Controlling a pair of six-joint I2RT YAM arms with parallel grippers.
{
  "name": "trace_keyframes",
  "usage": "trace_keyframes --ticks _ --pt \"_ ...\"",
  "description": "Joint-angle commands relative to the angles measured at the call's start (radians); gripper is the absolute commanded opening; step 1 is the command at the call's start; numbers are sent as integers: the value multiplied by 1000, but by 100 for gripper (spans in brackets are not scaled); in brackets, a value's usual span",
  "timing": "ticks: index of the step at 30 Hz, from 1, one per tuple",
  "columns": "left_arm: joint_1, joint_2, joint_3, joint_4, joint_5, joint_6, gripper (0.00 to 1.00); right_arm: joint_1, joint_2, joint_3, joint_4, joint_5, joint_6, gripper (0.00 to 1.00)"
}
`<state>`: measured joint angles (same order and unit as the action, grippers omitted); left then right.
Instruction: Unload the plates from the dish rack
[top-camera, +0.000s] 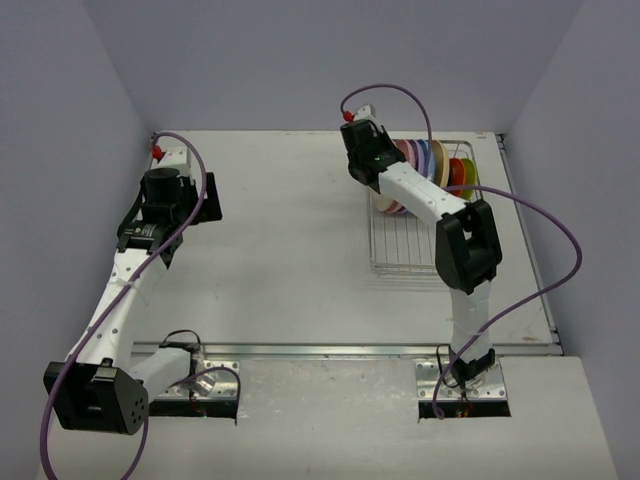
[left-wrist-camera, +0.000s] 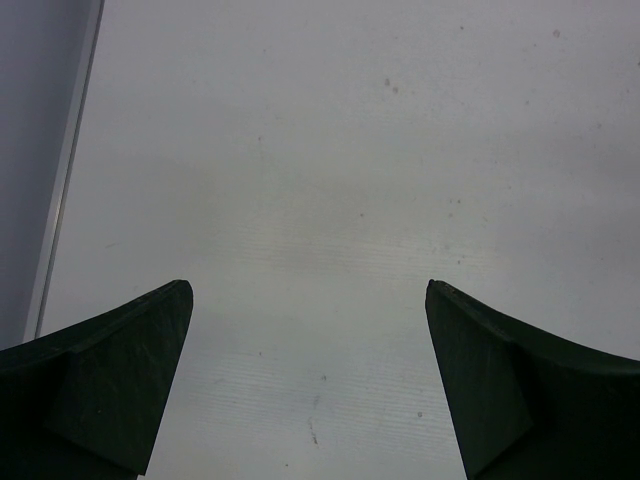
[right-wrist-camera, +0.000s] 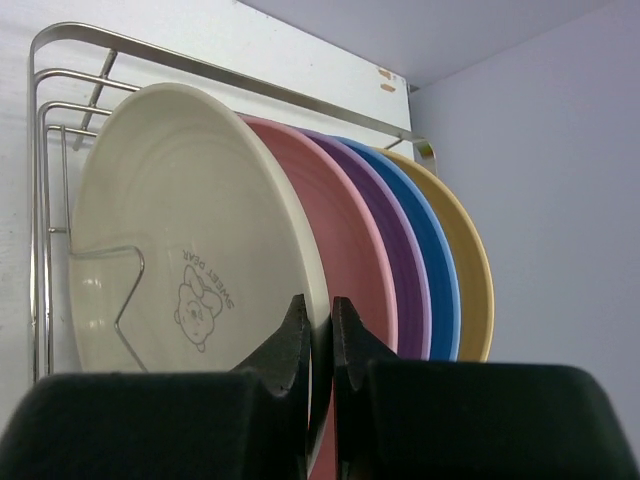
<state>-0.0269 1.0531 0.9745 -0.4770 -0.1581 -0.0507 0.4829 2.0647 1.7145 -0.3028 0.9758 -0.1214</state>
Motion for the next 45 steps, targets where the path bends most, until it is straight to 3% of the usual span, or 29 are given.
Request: trace_keyframes --ticks 1,9,20,22,24,26,28,30,34,38,41,45 --pt "-5 -7 26 23 -3 9 100 7 -73 -50 227 134 -226 0" --pt "-5 -4 27 22 -10 9 100 31 -124 -130 609 167 -571 0" --pt "-5 0 38 18 0 18 100 63 -201 -199 1042 165 -904 0" --pt "-5 -18 43 17 46 35 100 80 -241 -206 1049 150 -880 0" --pt "-4 -61 36 24 236 92 100 103 -297 -194 922 118 -751 0" --pt "-5 -133 15 54 431 138 100 119 -363 -113 518 16 -408 0" --pt "-5 -207 -14 96 512 142 100 111 -395 12 65 -174 -77 0" --pt "-5 -222 -11 119 536 118 100 109 -422 67 -171 -372 85 0" --pt "-5 -162 26 98 592 80 100 109 -457 93 -314 -752 187 0" --pt "-5 -113 31 127 735 -3 100 109 -491 18 -331 -1063 209 0" --pt "-5 -77 25 167 834 -58 97 110 -482 -14 -347 -1211 226 0" --pt "-4 -31 22 204 895 -105 88 112 -475 -43 -340 -1271 253 0"
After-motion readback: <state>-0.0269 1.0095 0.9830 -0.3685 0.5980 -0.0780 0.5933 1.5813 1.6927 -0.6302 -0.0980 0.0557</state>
